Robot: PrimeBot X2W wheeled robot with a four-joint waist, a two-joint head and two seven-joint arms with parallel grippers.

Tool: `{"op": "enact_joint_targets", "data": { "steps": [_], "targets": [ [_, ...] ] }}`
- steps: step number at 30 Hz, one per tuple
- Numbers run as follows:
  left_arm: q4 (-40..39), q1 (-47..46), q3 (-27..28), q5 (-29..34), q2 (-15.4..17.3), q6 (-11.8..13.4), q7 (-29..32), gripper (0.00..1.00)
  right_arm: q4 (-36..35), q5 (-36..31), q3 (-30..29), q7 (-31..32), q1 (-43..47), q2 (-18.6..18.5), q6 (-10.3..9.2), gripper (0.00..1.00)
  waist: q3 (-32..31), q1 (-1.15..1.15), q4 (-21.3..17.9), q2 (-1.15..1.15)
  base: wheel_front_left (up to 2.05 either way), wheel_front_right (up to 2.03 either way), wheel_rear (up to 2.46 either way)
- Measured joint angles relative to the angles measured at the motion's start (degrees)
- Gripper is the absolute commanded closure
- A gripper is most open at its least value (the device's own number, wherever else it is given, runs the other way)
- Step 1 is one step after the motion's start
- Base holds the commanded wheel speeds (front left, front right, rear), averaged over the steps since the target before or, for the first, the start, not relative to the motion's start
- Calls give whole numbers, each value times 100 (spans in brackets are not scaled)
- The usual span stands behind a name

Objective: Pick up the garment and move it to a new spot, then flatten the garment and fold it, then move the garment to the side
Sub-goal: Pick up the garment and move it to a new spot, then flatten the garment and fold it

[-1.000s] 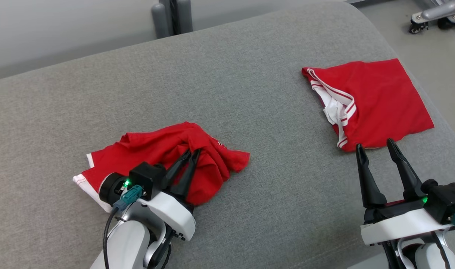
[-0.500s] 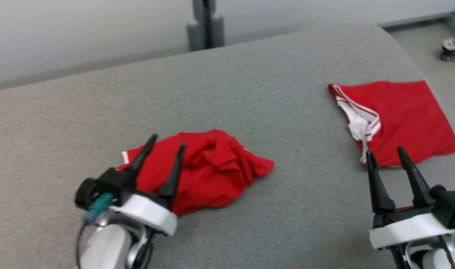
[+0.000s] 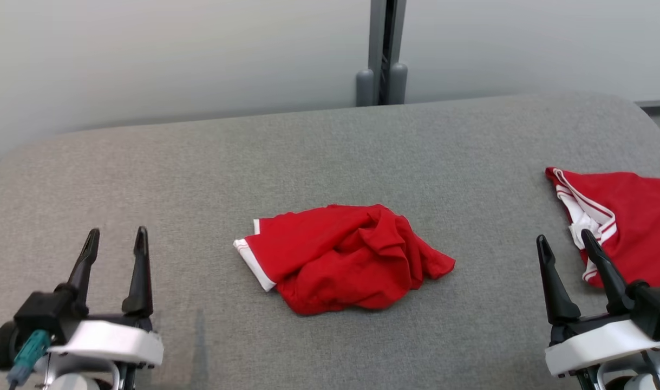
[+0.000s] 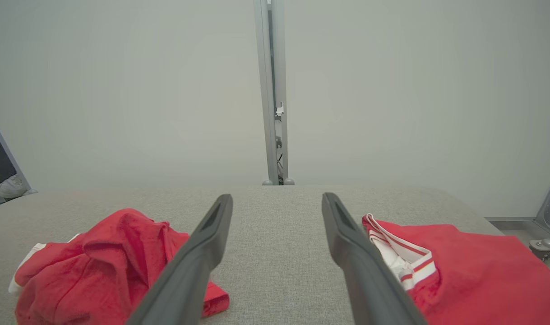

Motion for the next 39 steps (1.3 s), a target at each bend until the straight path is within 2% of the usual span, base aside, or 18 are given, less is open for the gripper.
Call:
{"op": "enact_joint_targets", "data": {
  "steps": [15,39],
  "targets": [
    [-733,940,-155,-31,67,176,332,0,-301,-34,-8,322,610,-112,0,0,-552,0,196,0,0,0,0],
    [-936,1083,-223,-51,122,308,516,0,-492,-24,-73,374,708,-13,0,0,-510,0,106,0,0,0,0]
  ]
}}
